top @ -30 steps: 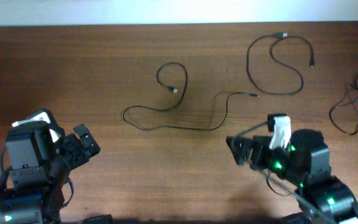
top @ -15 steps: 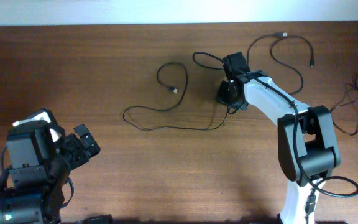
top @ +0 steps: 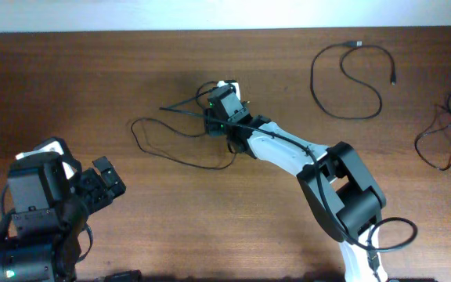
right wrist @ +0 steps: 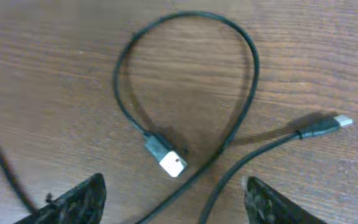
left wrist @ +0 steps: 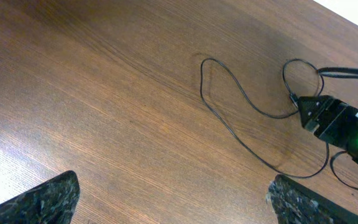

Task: Untangle cables
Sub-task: 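Grasp the center cable with the right gripper and pull it to the right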

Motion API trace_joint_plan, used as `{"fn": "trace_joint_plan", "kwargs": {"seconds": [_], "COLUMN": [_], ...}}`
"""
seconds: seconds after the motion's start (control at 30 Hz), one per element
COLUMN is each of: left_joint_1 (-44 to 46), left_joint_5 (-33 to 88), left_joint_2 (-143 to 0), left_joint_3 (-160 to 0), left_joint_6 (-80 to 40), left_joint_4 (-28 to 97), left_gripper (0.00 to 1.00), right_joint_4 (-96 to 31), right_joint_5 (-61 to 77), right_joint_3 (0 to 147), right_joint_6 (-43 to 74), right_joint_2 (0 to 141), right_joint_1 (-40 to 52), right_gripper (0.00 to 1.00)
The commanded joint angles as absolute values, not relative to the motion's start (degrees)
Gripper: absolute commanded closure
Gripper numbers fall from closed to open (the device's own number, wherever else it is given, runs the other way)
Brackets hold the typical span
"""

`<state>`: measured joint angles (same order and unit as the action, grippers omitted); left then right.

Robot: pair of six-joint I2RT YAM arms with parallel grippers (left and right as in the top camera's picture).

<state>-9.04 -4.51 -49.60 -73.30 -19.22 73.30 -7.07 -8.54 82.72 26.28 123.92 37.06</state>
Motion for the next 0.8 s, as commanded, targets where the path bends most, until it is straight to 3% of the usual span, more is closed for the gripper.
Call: {"fn": "trace_joint_plan", "kwargs": {"seconds": [0.0, 0.07, 0.17, 0.2, 0.4, 0.53, 0.63, 0.73, 0.77], "left_joint_1": [-9.3, -9.3, -9.3, -9.3, -9.3, -9.3, -9.3, -9.3, -9.3], "left_joint_5": [-4.3, -4.3, -4.3, -4.3, -4.3, -4.3, -4.3, -4.3, -4.3], "left_joint_2": [-49.5, -49.5, -49.5, -49.5, -49.5, -49.5, -49.5, -49.5, -49.5], "left_joint_3": [-73.3, -73.3, -73.3, -73.3, -73.3, -73.3, -73.3, -73.3, -73.3], "left_joint_6": [-18.5, -18.5, -18.5, -18.5, -18.5, -18.5, -18.5, -18.5, -18.5], "left_joint_4": [73.2, 73.2, 73.2, 73.2, 73.2, 73.2, 73.2, 73.2, 73.2], "left_gripper": [0.01, 0.01, 0.01, 0.01, 0.01, 0.01, 0.01, 0.01, 0.01], "right_joint_4": [-7.2, -8.3, -17.4, -20.3, -45.0, -64.8, -67.6, -68.8, -70.0], "right_joint_5": [-12.7, -12.7, -12.3, -12.3, -19.3, -25.1, -13.5, -14.1, -14.1], "right_joint_3": [83.4, 83.4, 83.5, 83.6, 83.6, 83.6, 83.6, 83.6, 83.5], "right_joint_6": [25.7, 25.7, 25.9, 25.6, 25.5, 25.9, 22.5, 21.5, 21.5], "right_joint_2": [128.1, 130.1, 130.6, 130.4, 117.1, 95.3, 79.5, 79.0, 80.2], "right_joint_1": [37.2, 37.2, 37.2, 36.9, 23.7, 1.7, -13.6, -13.7, -13.7], "right_gripper": [0.25, 0.30, 0.85, 0.96, 0.96, 0.96, 0.96, 0.96, 0.77]}}
